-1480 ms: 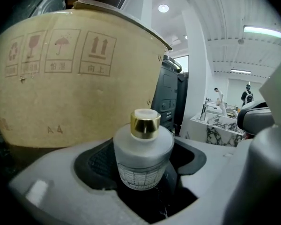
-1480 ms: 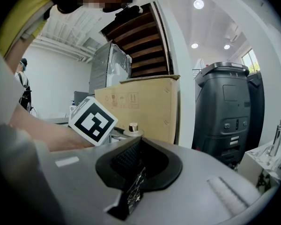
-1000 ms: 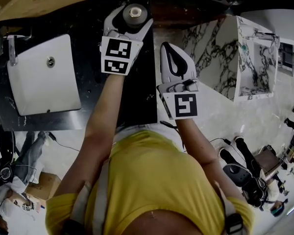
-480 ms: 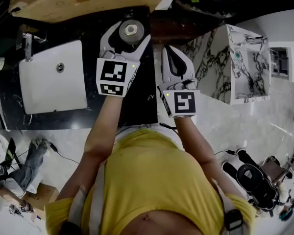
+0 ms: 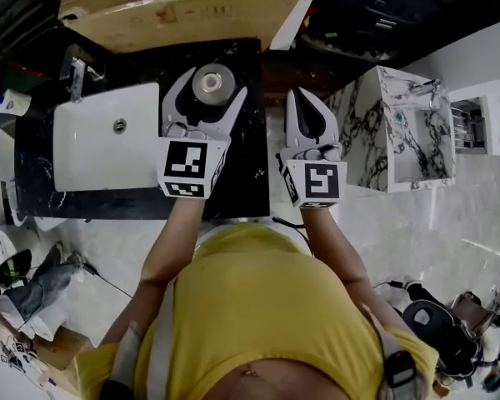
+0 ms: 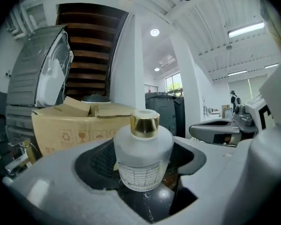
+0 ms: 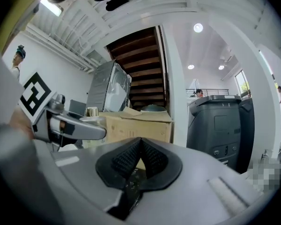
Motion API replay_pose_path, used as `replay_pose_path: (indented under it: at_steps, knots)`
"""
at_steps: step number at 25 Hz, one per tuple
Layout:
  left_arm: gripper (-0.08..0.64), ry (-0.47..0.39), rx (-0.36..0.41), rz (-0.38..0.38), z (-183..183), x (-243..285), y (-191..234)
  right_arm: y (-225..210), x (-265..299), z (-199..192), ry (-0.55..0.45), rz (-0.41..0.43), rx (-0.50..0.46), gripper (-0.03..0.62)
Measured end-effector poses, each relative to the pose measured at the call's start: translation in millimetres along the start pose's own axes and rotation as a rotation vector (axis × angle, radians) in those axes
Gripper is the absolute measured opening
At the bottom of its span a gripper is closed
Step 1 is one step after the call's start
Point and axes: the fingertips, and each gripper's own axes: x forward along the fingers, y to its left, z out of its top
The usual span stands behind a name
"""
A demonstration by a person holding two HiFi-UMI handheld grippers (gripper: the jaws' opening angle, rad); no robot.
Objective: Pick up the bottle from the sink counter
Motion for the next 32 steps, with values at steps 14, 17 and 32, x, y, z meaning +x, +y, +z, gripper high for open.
replay_pose_path:
  at_steps: [14,17,32]
  knots:
    - [0.331,-0.034,0.036,0.105,13.3,-63.9,0.3,17.5,-25.2,37.3,-0.050,0.036,-0.018,0.000]
    - [0.331,-0.031,0.034,0.095,10.7,-66.9,-4.8,20.5,-28.9,36.1,-0.048,0.039,-0.015,0.000]
    - [0.331,-0.039,0.019,0.079,7.4,-76.5,-17.4,26.7,-41.9,28.7,-0.037,0.036,-0.009,0.000]
